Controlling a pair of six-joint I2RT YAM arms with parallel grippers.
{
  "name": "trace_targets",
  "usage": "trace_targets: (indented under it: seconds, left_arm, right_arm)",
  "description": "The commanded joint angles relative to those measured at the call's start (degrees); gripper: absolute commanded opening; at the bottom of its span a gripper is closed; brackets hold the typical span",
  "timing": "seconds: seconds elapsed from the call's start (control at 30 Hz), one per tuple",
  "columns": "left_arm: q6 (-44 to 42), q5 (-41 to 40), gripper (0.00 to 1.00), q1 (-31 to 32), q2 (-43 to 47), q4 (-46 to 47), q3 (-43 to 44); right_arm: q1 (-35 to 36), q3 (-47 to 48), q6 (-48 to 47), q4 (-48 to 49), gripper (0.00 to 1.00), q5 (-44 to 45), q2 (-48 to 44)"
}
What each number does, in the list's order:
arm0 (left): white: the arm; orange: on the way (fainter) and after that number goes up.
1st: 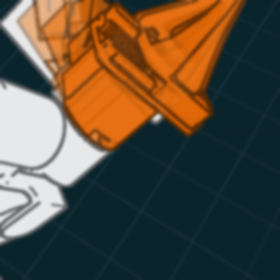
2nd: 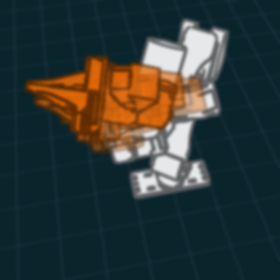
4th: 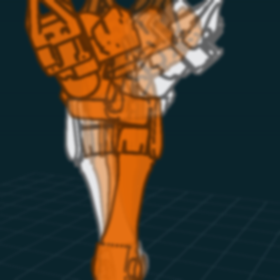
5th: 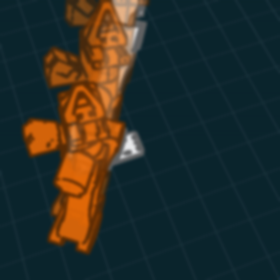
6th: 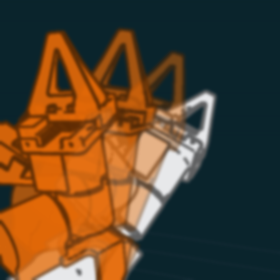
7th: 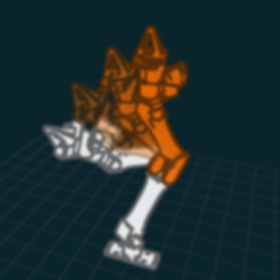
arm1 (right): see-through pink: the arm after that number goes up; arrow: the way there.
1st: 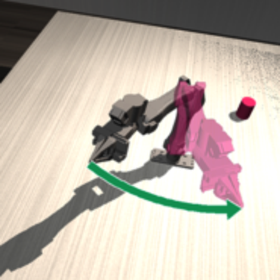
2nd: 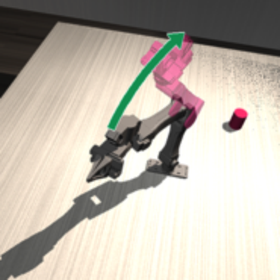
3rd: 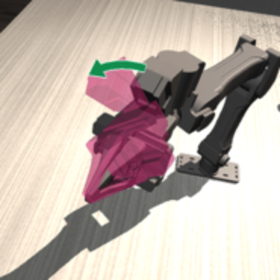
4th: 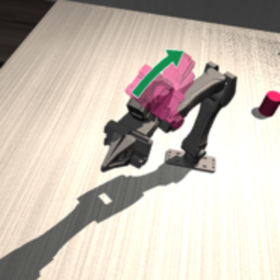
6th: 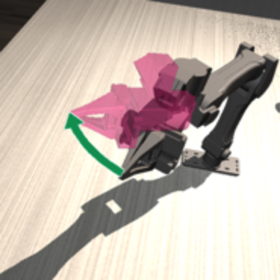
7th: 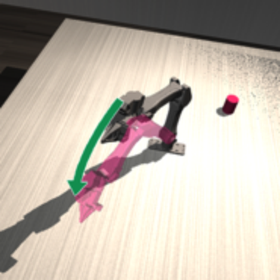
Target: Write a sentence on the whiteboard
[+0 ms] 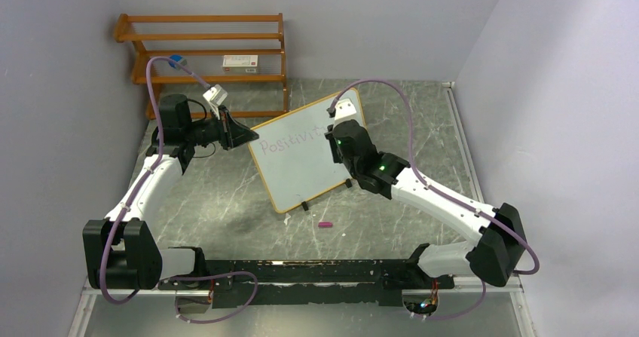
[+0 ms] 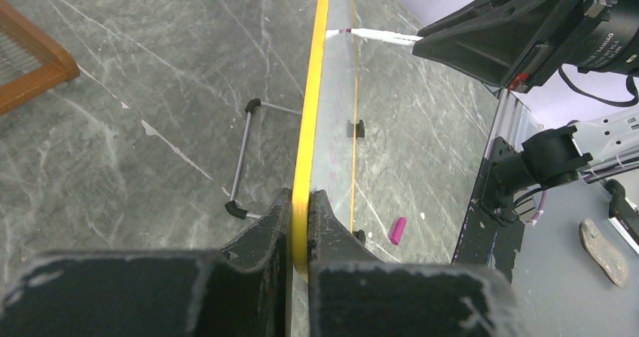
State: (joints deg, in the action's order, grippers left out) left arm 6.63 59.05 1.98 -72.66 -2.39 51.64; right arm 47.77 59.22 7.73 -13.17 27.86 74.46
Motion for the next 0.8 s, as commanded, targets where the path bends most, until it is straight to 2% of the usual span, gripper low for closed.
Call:
trace_targets:
  seconds: [0.0, 0.43, 0.77]
  left_arm:
    - [-4.9, -2.1, 0.05, 0.6, -0.8, -1.5, 0.3]
    - [-4.9, -2.0, 0.05, 0.6, -0.8, -1.5, 0.3]
    - [-4.9, -1.9, 0.05, 0.6, -0.9, -1.4, 0.3]
  right_arm:
    - [-0.6, 0.0, -0.4, 1.6, 0.0, 1.2, -1.8]
    - [-1.8, 1.2, -1.2, 5.7, 0.0, 0.9, -0.2]
    - [-2.1, 1.1, -0.6, 3.9, 0.0, -0.9, 0.9]
